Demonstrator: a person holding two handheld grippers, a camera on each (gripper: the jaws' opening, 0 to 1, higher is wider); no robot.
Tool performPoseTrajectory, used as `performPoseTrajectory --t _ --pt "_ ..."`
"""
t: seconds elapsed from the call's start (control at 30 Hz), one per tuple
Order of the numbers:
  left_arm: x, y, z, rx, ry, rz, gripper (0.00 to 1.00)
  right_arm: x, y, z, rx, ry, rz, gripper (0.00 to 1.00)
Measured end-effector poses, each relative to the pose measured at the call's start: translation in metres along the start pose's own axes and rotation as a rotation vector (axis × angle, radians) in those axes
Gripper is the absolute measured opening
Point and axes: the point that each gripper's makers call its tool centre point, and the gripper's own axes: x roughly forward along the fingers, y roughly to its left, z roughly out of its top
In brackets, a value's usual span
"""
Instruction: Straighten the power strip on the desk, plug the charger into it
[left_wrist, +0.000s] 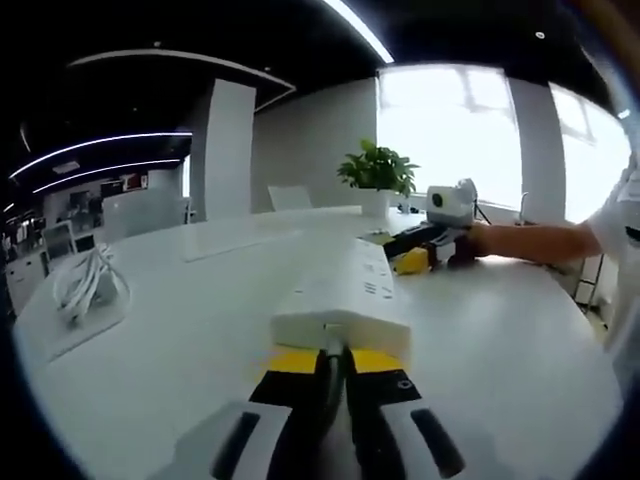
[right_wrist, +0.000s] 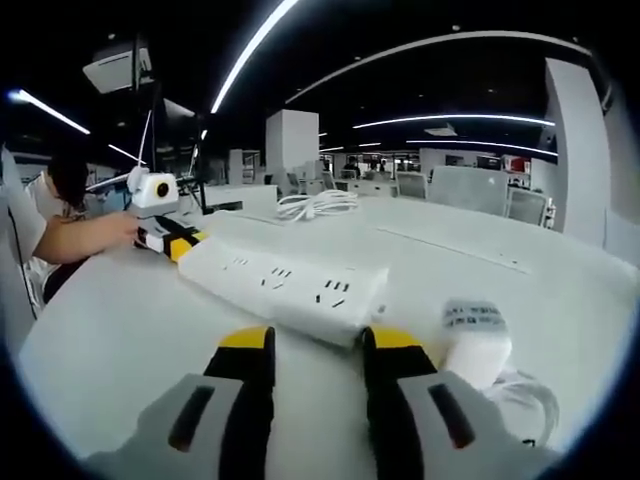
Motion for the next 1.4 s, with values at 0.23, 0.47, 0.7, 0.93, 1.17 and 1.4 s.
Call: performPoseTrajectory --t 0.23,0.47,0.7,0.93,1.17,1.4 --pt "0.0000 0.0007 0.0004 -0.002 0.002 -0.008 0.11 -0.0010 -0.0022 -0.0004 0.004 0.002 -0.012 0.32" --pt "0.0007 0.0013 -0.0002 0.024 0.005 -0.013 0.11 -0.0015 -0.0024 -0.0009 0.007 0.008 -0.019 0.32" --pt "0.0008 0.0006 -0.0006 0.037 0.006 -0.020 0.11 -0.0034 -0.0051 -0.0018 0.016 0.013 -0.048 0.26" --pt "0.0006 0.0003 -0.0006 0.035 0.007 -0.023 0.11 -0.0046 -0.0061 -0.0014 0.021 0.017 -0.059 0.24" --pt "0.0005 0.0013 -0.0002 0.034 0.007 -0.026 0.11 -0.0070 -0.0047 -0.0001 0.034 0.019 -0.073 0.24" --pt "0.0006 0.0012 0.0000 0.035 0.007 -0.030 0.11 -0.0102 -0.0016 0.0005 0.044 0.020 -0.085 0.24"
